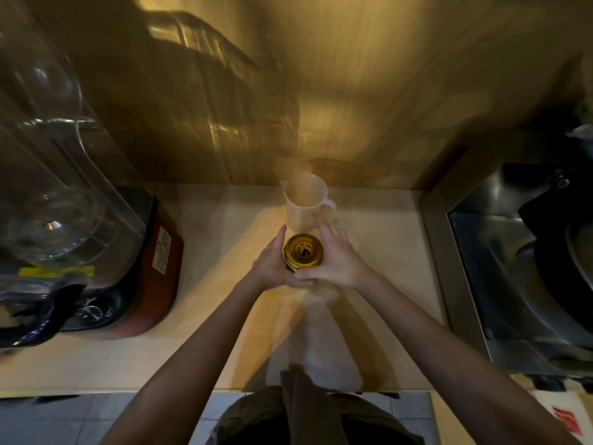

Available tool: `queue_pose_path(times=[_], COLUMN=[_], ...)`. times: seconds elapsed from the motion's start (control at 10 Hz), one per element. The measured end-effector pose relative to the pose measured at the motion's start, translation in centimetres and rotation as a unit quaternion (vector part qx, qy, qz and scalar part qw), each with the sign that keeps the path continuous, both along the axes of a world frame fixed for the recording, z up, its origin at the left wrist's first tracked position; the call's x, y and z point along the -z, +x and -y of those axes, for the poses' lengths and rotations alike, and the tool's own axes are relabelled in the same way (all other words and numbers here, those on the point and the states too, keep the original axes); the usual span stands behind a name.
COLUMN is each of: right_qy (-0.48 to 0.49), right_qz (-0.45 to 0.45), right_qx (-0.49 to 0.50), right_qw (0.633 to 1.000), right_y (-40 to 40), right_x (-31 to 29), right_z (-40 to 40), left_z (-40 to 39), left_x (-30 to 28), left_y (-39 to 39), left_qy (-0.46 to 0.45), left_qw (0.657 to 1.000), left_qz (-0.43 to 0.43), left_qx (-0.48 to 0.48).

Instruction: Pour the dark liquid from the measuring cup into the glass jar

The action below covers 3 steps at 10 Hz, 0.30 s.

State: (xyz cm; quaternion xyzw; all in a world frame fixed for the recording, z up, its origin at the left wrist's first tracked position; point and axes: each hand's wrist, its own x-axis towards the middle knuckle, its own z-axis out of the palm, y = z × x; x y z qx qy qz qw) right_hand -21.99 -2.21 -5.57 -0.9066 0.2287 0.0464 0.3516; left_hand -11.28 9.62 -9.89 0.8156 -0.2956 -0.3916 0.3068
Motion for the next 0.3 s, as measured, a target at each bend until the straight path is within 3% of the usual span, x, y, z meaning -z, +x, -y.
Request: queue_pose_path(times=[0.1,0.2,0.3], right_qy=[0.114,0.221,0.246], right_qz=[0.091,0.217,0.318], right_qx=[0.089,0.184,0.189], right_qw=[0.985,0.933,0.896], right_y=[-0.3,0.1,-0.2], right_x=[-2.7,-7.2,-12.3], right_z=[0.7,2.3,3.9], left_z=[0.5,1.6,3.1], left_x=[-3.8,-9.3,-15.0], left_y=[1.5,4.2,6.4], left_qy=[0.071,0.085,-0.017], left_qw=[0.995,0.990,0.997], left_qz=[-0.046,-0.041,0.031], left_qx=[0.049,0.102,0.070])
